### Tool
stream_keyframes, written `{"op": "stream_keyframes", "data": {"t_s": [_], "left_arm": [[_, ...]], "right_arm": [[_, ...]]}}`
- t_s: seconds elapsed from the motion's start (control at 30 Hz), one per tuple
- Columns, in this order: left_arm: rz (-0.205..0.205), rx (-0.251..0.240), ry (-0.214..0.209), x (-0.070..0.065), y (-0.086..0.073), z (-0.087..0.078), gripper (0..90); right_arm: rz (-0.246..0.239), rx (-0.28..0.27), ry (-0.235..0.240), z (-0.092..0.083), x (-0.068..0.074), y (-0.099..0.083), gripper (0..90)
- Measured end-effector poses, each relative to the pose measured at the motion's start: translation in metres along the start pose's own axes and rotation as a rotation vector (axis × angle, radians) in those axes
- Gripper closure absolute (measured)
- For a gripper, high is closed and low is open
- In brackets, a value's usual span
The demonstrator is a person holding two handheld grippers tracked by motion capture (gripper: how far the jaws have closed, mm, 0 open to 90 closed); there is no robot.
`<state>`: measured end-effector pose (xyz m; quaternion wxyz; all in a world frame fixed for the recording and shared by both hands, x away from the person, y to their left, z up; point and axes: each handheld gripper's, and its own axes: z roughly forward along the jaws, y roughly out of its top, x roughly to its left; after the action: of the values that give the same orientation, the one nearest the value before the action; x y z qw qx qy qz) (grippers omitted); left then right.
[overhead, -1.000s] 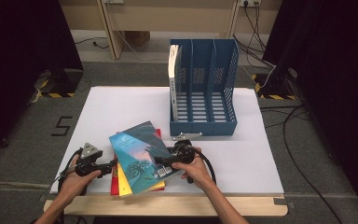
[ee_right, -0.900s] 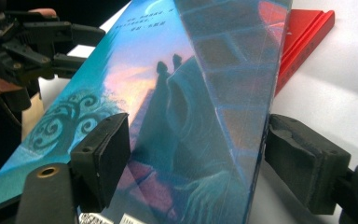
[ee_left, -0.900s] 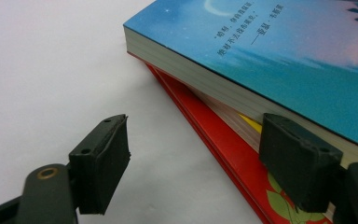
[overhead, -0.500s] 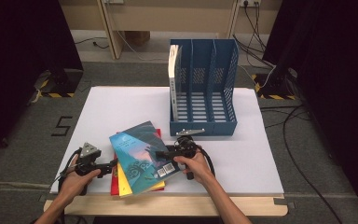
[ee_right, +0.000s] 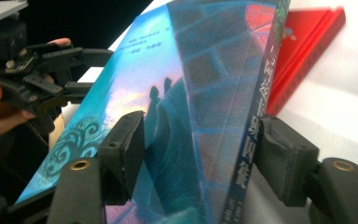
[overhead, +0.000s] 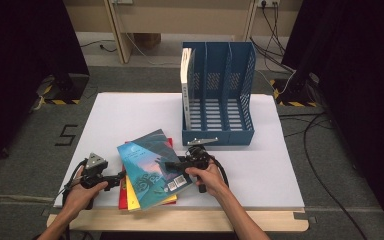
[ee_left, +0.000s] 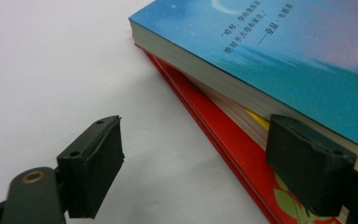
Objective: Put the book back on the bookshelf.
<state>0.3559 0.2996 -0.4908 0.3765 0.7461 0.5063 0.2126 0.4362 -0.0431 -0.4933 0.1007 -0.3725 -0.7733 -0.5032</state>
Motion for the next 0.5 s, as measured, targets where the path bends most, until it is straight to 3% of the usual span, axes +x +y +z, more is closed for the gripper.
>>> {"op": "stream_keyframes", "data": {"t_s": [0.13,0.23,0.33,0.5], "left_arm": [[0.002,0.003,0.005,0.001,0.000,0.001,17.7],[0.009,0.006,0.010,0.001,0.000,0.001,19.1],[0.012,0.003,0.017,0.001,0.000,0.001,19.9],[0.010,0.002,0.011,0.001,0.001,0.002,20.8]], "right_arm": [[-0.012,-0.020,0.066,-0.005,0.010,0.002,40.2],[-0.064,0.018,0.055,-0.003,0.015,0.008,40.1],[-0.056,0.025,0.052,-0.001,0.012,0.010,41.1],[-0.036,0.084,0.109,0.016,0.010,0.018,41.3]]}}
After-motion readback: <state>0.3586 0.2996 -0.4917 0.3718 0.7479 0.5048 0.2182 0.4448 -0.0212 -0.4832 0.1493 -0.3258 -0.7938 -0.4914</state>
